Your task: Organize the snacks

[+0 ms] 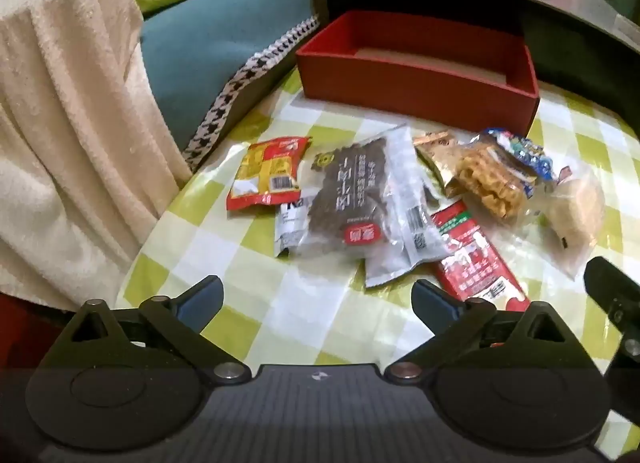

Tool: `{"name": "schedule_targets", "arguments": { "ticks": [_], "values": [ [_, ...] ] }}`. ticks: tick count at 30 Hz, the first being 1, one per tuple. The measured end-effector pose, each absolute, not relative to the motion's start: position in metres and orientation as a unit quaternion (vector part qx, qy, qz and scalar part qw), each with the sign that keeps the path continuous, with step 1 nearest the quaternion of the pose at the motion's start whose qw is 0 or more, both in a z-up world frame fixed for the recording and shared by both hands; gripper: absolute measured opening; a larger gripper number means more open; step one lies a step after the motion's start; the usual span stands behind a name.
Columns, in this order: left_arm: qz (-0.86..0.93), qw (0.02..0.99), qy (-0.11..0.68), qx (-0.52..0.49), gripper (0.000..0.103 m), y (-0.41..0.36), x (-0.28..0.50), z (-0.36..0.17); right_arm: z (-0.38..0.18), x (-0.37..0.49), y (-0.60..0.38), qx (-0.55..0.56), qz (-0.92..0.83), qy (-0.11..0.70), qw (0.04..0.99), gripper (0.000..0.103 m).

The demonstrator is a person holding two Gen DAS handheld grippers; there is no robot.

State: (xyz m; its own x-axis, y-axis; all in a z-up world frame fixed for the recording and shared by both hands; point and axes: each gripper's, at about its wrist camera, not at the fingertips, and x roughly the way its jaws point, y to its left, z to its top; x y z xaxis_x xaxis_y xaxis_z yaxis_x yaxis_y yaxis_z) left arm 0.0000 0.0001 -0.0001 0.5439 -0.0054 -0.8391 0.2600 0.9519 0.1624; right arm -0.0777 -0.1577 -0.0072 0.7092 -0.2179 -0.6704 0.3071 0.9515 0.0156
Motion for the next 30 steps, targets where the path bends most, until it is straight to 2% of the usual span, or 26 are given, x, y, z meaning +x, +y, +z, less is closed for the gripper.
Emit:
{"name": "schedule_targets", "arguments": {
  "ticks": [3,5,13,30],
  "values": [
    [-0.086,0.866,0.476,0.126,0.097,0.004,-0.001,0.000,-0.011,-0.075,-0.157,0.064,-0.145,0.360,0.919,0.103],
    [-0.095,0.868,0.474,0.117,0.091,0.017,-0.008,-0.004,-0.021,-0.070,-0.153,0.051,-0.152,0.373,0.914,0.103],
    [-0.087,0.847,0.508,0.130,0.089,0.009,-0.003,-0.019,-0.032,-0.065,-0.150,0.027,-0.161,0.404,0.900,0.103],
    [-0.108,0.831,0.532,0.125,0.090,0.004,-0.003,-0.026,-0.048,-0.058,-0.154,0.029,-0.161,0.433,0.886,0.103]
  ]
}}
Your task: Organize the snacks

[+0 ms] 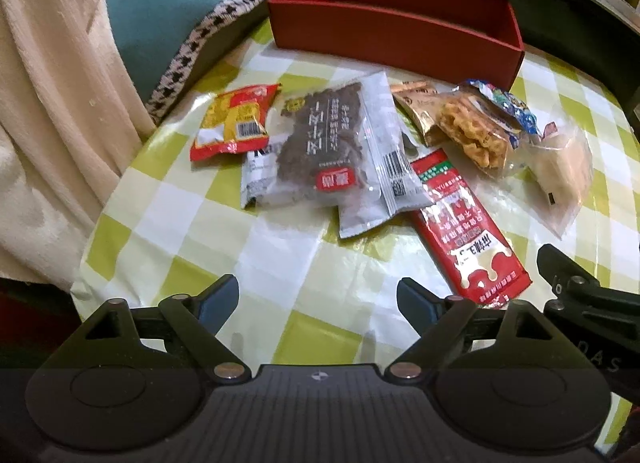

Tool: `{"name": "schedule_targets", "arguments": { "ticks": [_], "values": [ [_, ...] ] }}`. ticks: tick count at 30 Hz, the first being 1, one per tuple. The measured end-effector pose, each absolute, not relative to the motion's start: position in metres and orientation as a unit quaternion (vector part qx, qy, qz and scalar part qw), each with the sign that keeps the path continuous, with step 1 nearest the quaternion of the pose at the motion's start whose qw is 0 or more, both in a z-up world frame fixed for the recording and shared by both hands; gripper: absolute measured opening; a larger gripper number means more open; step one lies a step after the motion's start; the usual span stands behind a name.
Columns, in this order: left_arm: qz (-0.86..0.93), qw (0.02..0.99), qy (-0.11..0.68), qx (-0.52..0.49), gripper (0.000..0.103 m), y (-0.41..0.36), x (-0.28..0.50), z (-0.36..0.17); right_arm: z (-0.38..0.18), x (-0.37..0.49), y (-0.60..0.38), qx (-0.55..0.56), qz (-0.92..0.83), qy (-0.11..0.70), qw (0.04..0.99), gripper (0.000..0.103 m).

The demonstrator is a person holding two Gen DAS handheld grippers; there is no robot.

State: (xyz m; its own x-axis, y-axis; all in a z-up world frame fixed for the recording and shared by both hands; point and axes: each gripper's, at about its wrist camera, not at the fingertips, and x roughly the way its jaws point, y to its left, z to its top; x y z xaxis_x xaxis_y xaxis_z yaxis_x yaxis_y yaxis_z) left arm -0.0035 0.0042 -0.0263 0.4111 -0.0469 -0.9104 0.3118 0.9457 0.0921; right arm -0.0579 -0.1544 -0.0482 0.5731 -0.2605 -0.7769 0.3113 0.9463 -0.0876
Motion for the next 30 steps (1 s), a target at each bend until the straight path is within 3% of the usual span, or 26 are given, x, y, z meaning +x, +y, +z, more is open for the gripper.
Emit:
{"name": "schedule_targets", "arguments": {
  "ticks": [30],
  "values": [
    [-0.106,0.820,0.549,0.122,0.092,0.0016,0.0002,-0.0330,-0.0525,-0.0556,-0.1548,0.033,-0.154,0.441,0.884,0.103]
  ]
}}
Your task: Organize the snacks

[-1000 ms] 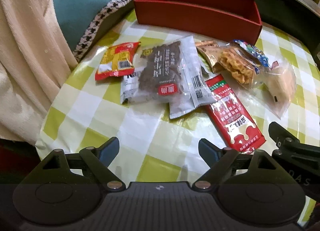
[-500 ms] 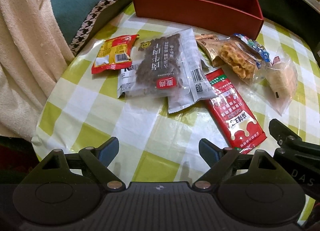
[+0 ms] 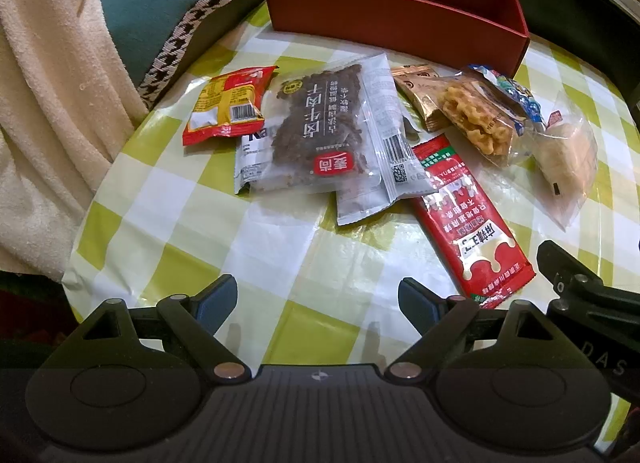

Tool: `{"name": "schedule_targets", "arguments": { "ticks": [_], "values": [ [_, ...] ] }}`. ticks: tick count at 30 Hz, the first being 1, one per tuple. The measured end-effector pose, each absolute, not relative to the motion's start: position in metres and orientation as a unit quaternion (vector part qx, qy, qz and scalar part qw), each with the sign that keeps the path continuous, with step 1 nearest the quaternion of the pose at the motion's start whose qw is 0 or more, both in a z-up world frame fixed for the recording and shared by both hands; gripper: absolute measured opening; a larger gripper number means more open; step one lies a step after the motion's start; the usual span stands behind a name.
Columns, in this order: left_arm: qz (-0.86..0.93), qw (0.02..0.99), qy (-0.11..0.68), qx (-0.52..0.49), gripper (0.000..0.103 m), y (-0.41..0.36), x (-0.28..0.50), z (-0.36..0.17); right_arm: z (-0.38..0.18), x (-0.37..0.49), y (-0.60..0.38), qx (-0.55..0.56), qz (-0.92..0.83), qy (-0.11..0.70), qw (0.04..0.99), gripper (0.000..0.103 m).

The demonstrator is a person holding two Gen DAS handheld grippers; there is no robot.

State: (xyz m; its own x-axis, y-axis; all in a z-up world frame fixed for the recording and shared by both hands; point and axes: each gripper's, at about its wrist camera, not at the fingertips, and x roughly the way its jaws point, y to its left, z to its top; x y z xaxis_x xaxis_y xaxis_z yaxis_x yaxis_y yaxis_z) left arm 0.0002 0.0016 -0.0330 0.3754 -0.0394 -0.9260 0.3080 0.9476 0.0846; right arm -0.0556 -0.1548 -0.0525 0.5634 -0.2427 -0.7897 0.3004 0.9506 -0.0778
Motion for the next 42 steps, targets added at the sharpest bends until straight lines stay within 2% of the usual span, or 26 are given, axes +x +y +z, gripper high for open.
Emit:
{"name": "schedule_targets", "arguments": {
  "ticks": [42],
  "values": [
    [-0.107,0.820,0.549,0.121,0.092,0.005,0.004,-0.036,-0.063,-0.048,-0.156,0.024,-0.150,0.463,0.873,0.103]
  ]
}}
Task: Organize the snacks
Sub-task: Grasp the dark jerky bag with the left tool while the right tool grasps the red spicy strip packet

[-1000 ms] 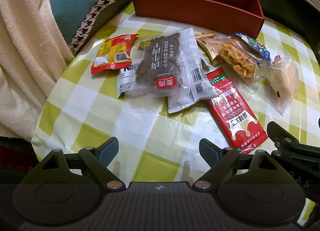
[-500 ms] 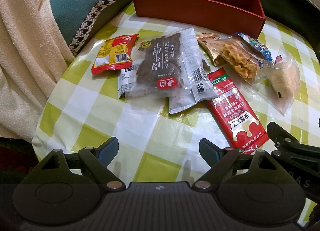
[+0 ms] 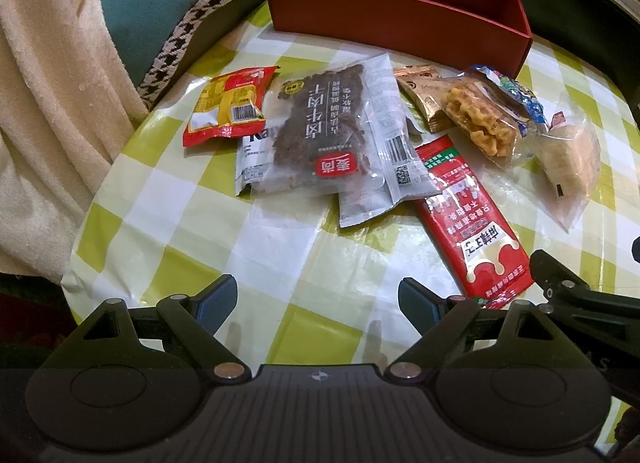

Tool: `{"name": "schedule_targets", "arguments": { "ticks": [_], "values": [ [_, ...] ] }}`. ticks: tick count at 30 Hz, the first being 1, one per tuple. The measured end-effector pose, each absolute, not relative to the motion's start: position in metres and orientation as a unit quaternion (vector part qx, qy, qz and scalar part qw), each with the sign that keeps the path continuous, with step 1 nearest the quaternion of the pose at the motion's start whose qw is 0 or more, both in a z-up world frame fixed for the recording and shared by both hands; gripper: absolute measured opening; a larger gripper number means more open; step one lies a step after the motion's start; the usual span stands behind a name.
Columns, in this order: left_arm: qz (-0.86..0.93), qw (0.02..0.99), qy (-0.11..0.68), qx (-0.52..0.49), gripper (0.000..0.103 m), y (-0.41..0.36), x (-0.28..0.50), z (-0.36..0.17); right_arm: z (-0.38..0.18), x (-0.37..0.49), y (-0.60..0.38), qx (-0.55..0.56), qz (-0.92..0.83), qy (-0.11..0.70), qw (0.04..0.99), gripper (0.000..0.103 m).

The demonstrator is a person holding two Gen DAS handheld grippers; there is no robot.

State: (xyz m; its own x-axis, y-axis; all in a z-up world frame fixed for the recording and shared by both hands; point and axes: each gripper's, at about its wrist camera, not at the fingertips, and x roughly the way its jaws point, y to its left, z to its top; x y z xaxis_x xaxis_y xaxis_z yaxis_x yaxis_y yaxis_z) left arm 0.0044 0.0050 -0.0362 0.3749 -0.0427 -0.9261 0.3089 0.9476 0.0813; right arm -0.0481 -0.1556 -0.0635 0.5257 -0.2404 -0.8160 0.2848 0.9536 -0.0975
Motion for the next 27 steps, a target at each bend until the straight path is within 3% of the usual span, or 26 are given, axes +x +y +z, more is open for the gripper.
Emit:
{"name": "schedule_targets", "arguments": {
  "ticks": [19,21,23,26,27],
  "values": [
    [-0.043,0.820,0.567,0.069,0.092,0.052,0.047,-0.042,-0.087,0.016,-0.111,-0.037,-0.013,0.501,0.864,0.103],
    [-0.044,0.823,0.562,0.067,0.092,0.051,0.051,-0.038,-0.098,0.026,-0.111,-0.033,-0.011,0.517,0.855,0.097],
    [-0.049,0.828,0.556,0.059,0.092,0.049,0.057,-0.034,-0.107,0.031,-0.118,-0.017,-0.011,0.528,0.849,0.102],
    [-0.060,0.834,0.547,0.044,0.092,0.044,0.070,-0.027,-0.107,0.032,-0.118,-0.023,-0.001,0.531,0.847,0.099],
    [-0.066,0.835,0.544,0.045,0.092,0.041,0.075,-0.025,-0.106,0.030,-0.119,-0.026,0.004,0.531,0.847,0.094]
  ]
}}
